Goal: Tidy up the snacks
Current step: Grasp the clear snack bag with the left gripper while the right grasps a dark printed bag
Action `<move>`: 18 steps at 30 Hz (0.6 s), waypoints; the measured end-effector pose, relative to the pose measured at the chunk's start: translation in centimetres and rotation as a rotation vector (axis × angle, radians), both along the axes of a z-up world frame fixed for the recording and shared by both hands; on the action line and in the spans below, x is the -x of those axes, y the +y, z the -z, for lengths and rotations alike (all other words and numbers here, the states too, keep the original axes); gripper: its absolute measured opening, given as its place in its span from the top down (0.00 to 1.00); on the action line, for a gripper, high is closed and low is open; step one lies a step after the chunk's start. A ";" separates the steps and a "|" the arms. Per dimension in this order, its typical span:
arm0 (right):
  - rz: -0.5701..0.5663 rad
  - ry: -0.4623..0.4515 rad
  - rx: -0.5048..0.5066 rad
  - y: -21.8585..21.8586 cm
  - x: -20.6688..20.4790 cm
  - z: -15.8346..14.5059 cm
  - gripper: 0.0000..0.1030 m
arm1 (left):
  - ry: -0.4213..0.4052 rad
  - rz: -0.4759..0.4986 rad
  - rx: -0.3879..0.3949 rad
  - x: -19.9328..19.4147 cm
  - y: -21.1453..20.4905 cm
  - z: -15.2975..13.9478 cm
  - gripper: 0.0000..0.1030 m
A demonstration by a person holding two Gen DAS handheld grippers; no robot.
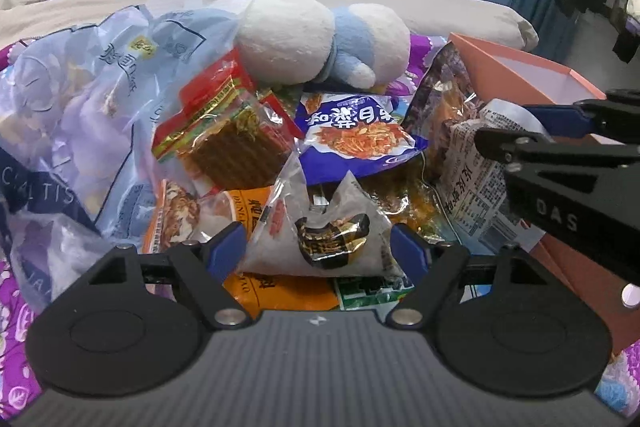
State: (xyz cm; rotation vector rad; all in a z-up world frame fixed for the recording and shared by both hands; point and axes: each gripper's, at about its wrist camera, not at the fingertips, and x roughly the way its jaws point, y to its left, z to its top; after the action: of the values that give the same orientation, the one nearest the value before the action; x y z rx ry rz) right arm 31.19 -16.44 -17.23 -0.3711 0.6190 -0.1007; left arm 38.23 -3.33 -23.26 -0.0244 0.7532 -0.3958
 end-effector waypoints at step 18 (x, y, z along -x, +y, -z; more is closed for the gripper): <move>-0.072 0.011 -0.046 0.7 3.2 -1.8 0.89 | 0.083 -0.056 0.078 2.1 1.2 -0.7 0.35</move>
State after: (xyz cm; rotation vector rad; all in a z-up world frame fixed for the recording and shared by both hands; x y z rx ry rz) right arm 28.02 -15.72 -15.47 -0.3492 0.6167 -0.0152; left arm 36.08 -2.10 -22.53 -0.1357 0.8165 -0.3725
